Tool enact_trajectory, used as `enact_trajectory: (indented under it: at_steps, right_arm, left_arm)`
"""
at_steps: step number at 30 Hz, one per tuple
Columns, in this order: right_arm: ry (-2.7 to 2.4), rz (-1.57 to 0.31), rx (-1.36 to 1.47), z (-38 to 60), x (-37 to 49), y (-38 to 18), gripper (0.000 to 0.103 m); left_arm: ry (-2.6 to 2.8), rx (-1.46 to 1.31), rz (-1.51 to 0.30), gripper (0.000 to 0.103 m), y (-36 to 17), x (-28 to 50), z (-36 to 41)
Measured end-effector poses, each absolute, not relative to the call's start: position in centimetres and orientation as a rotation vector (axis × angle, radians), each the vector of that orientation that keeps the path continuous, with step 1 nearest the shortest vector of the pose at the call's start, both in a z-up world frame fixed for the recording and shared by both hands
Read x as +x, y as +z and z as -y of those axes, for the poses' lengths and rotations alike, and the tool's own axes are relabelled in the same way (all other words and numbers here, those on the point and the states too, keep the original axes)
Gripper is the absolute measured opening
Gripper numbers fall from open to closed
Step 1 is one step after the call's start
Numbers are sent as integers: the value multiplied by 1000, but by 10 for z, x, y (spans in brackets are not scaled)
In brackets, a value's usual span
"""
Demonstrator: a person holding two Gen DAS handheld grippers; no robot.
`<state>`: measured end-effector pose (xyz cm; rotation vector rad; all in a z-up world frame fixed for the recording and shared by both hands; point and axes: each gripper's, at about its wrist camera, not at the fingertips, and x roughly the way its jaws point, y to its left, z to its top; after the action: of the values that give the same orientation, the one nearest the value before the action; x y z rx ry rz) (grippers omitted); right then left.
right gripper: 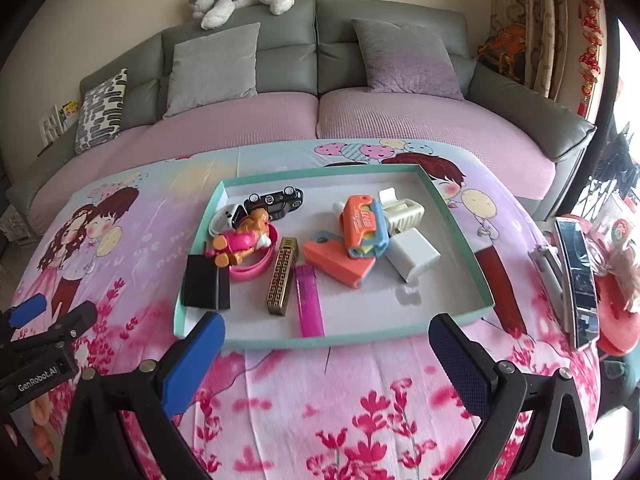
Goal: Organize rigid objects
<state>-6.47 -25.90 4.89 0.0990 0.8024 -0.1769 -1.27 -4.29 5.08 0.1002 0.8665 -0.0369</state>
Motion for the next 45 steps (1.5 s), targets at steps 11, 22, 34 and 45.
enact_trajectory:
  at_steps: [11, 22, 34, 45]
  right_arm:
    - [-189, -791, 130, 249, -86, 36, 103]
    - [-206, -823, 115, 245, -89, 16, 103]
    - [-211, -826, 84, 240, -87, 15, 103]
    - [-211, -837, 73, 238, -86, 12, 103]
  left_arm:
    - [-39, 87, -875, 98, 43, -41, 38]
    - [-12, 110, -863, 98, 30, -52, 34]
    - [14, 70, -840, 98, 27, -52, 27]
    - [26, 87, -831, 98, 25, -54, 31]
